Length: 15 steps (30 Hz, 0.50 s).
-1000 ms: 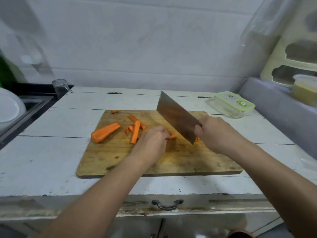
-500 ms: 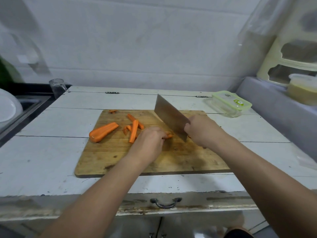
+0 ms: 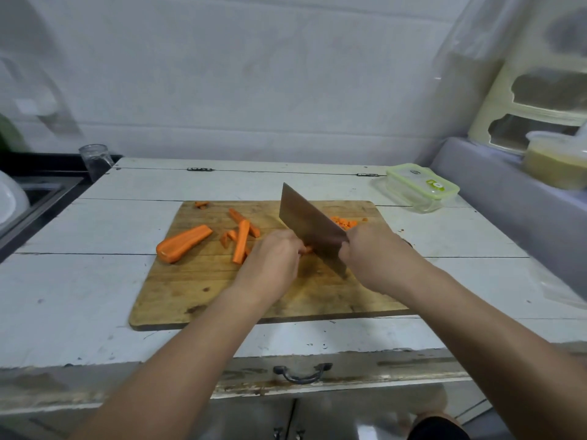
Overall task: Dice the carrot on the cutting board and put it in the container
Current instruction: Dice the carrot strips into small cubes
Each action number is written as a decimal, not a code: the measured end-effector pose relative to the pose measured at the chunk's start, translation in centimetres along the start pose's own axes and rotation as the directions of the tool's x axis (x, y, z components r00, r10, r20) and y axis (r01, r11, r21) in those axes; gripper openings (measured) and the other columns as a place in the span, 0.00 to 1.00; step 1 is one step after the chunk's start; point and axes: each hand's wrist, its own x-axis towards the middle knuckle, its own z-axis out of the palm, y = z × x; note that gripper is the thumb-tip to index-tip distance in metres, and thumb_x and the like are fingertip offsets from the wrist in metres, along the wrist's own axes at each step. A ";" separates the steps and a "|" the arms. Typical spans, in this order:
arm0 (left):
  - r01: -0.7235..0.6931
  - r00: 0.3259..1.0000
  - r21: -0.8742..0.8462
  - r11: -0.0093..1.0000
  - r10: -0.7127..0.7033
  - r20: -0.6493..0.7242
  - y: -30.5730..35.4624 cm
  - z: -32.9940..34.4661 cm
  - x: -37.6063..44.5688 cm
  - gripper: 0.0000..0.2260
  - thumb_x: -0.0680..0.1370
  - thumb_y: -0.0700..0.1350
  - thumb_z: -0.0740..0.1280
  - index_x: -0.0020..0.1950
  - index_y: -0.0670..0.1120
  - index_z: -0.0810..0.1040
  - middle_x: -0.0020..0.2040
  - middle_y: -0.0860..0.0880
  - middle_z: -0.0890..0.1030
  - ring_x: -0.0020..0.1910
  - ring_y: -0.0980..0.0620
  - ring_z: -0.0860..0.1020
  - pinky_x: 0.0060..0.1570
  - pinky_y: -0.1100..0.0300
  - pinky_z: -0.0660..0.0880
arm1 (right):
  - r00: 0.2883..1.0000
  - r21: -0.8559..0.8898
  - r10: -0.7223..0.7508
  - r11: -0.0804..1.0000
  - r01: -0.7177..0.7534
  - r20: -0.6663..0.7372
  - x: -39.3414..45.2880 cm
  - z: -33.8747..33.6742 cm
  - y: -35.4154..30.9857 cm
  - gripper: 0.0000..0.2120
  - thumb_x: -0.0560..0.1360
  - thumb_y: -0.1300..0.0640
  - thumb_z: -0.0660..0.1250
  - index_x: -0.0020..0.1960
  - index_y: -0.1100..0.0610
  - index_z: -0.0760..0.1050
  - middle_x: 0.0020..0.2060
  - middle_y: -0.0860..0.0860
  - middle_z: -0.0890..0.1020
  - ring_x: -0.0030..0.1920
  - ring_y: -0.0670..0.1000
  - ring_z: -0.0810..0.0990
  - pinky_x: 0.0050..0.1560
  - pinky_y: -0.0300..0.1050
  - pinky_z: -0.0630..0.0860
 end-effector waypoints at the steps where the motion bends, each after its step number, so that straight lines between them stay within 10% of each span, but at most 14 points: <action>1: -0.005 1.000 0.008 1.000 0.005 0.008 0.0 0.0 0.0 0.11 0.82 0.40 0.65 0.60 0.47 0.85 0.54 0.49 0.81 0.54 0.51 0.77 0.55 0.57 0.77 | 1.000 -0.029 -0.014 0.999 0.013 -0.004 0.4 0.1 -0.3 0.08 0.81 0.57 0.58 0.48 0.56 0.75 0.38 0.52 0.75 0.38 0.54 0.77 0.36 0.47 0.74; 15: 0.001 1.000 -0.017 1.000 -0.001 -0.010 -0.6 0.1 -0.2 0.10 0.82 0.39 0.67 0.60 0.47 0.85 0.55 0.50 0.81 0.54 0.51 0.79 0.58 0.55 0.79 | 0.992 -0.138 -0.111 0.985 0.102 -0.061 -0.7 -1.0 0.6 0.10 0.83 0.57 0.57 0.47 0.57 0.75 0.43 0.54 0.80 0.45 0.56 0.79 0.44 0.45 0.71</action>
